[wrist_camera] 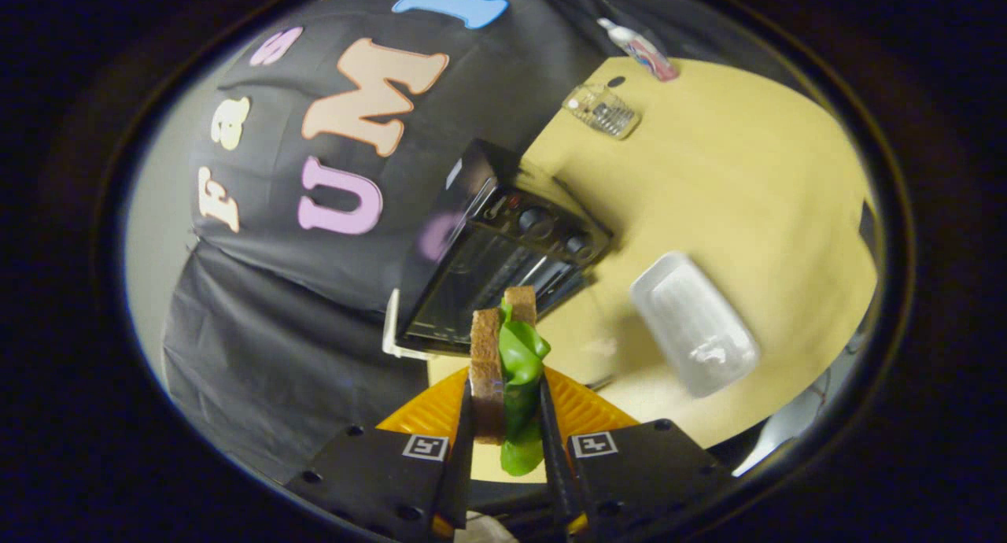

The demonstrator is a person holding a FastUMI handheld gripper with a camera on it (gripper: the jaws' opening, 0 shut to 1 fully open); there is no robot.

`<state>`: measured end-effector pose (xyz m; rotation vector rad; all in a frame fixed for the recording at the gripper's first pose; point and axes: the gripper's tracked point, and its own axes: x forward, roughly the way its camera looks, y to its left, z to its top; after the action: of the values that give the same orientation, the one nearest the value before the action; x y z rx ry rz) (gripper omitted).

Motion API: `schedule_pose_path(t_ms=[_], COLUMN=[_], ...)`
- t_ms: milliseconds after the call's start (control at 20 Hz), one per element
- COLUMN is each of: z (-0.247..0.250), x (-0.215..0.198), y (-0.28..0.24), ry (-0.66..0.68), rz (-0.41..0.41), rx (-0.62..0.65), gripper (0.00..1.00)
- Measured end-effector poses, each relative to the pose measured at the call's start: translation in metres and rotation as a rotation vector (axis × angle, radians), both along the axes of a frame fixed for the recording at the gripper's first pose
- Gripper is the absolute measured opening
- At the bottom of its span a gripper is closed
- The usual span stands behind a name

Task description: Open the toaster oven, put the food inside, and close the toaster oven door.

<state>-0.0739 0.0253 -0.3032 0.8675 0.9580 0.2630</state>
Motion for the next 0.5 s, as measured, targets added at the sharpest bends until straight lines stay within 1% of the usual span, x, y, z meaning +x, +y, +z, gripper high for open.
schedule_pose_path(t_ms=[200, 350, 400, 500], z=[-0.018, -0.021, -0.024, -0.038], x=[0.013, 0.034, 0.042, 0.063], y=[0.055, 0.092, 0.096, 0.1], ry=[-0.026, -0.021, -0.029, -0.056], rz=[-0.025, -0.054, -0.069, -0.106], rx=[0.098, 0.223, 0.238, 0.21], gripper=[0.42, 0.42, 0.42, 0.42])
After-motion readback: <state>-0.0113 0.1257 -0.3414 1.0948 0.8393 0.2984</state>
